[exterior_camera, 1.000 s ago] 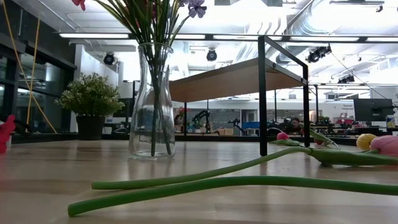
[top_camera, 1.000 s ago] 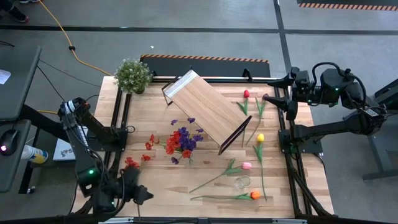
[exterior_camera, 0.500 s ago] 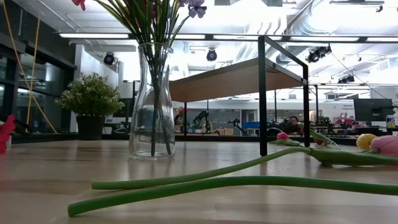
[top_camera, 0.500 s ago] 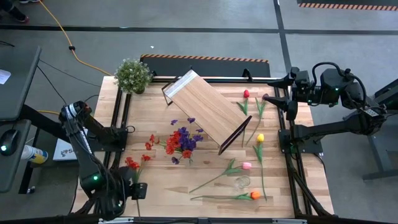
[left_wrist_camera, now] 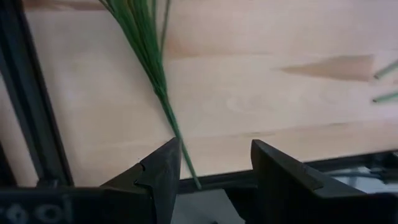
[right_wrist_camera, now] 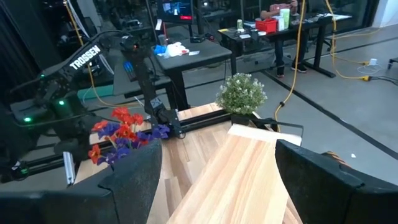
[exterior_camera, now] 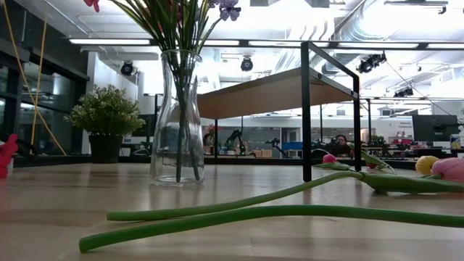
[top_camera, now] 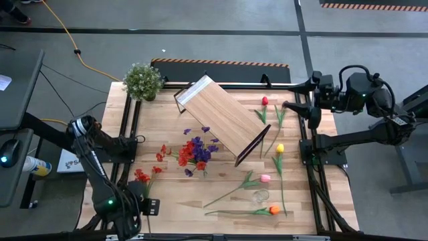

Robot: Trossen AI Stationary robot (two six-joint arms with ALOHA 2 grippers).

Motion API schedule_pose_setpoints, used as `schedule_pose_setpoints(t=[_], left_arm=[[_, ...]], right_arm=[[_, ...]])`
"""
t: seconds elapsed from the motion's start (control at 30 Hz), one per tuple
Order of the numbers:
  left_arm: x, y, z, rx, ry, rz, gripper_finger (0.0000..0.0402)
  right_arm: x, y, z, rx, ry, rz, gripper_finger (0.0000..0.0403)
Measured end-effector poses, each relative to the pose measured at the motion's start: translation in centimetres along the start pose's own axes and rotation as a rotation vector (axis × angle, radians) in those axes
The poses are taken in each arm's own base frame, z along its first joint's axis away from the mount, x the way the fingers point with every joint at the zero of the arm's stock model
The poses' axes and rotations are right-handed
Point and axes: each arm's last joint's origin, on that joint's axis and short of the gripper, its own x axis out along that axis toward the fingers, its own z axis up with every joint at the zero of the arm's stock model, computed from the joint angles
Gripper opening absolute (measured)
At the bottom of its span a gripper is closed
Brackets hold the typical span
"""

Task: Pick and place flowers into a vace then onto a shelf
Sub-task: Put the orange flower into the left transparent vase

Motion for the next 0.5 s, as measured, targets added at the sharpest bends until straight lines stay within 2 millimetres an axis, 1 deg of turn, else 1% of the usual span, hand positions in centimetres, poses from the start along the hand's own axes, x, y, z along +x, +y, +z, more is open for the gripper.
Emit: schedule_pose_setpoints(t=[0.13, 0.27, 0.5], left_arm=[[0.45, 0.08, -0.03, 0.007, -0.029, 0.021, 0.0227], [0.47, 0.14, 0.07, 0.032, -0.040, 0.029, 0.0227], [0.48, -0.04, -0.22, 0.108, -0.012, 0.007, 0.0227]], right_arm=[[-0.01, 0.01, 0.01, 0.004, 0.000, 0.003, 0.0303], [-0.02, 0.01, 0.01, 0.019, 0.000, 0.003, 0.0303], [-0.01, 0.01, 0.00, 0.020, 0.000, 0.003, 0.0303]])
